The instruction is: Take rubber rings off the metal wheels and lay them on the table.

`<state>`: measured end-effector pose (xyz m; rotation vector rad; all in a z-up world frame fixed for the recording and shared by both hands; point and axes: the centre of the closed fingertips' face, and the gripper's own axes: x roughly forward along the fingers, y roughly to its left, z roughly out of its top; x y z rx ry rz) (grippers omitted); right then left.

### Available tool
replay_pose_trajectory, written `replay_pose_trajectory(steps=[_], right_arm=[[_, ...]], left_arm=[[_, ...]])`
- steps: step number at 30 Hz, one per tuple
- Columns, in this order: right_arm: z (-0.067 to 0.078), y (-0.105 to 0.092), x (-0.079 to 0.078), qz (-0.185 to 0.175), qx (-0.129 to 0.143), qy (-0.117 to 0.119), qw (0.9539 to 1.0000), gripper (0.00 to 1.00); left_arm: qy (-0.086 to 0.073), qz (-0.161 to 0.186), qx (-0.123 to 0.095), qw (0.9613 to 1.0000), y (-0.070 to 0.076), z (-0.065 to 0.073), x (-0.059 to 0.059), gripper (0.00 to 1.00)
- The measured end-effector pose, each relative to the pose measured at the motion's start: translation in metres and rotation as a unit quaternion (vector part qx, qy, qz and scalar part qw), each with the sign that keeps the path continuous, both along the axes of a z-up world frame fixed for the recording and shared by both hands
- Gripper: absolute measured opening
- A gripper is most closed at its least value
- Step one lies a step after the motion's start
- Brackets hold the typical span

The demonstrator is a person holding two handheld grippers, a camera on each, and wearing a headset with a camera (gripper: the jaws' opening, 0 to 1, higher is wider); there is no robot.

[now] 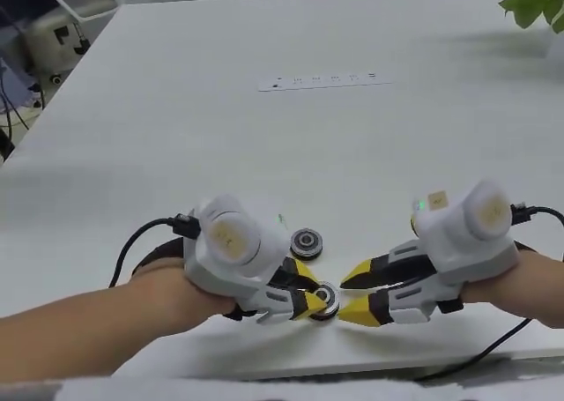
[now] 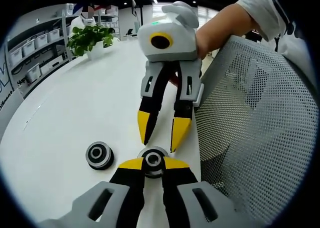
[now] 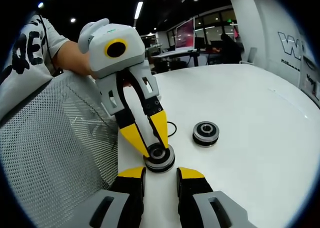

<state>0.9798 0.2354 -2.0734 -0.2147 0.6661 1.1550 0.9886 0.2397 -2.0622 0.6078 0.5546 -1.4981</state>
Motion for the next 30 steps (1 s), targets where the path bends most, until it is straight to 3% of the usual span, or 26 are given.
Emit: replay_pose_trajectory(steps=[14,30], right_arm=[[-0.0058,0.0062,0.0002,0.02,-0.017,-0.021,0.9994,0.2],[-0.0082,-0.0001,-0.0026,0.014,-0.031,-0.012,0.9994,0.04]], left_arm=[[-0.002,0.004,-0.001,1.0,-0.0005,-0.0002,-0.0005,0.08],[-0.003,0.007,-0.002,1.0,-0.0003,0.0,-0.001,0.08]])
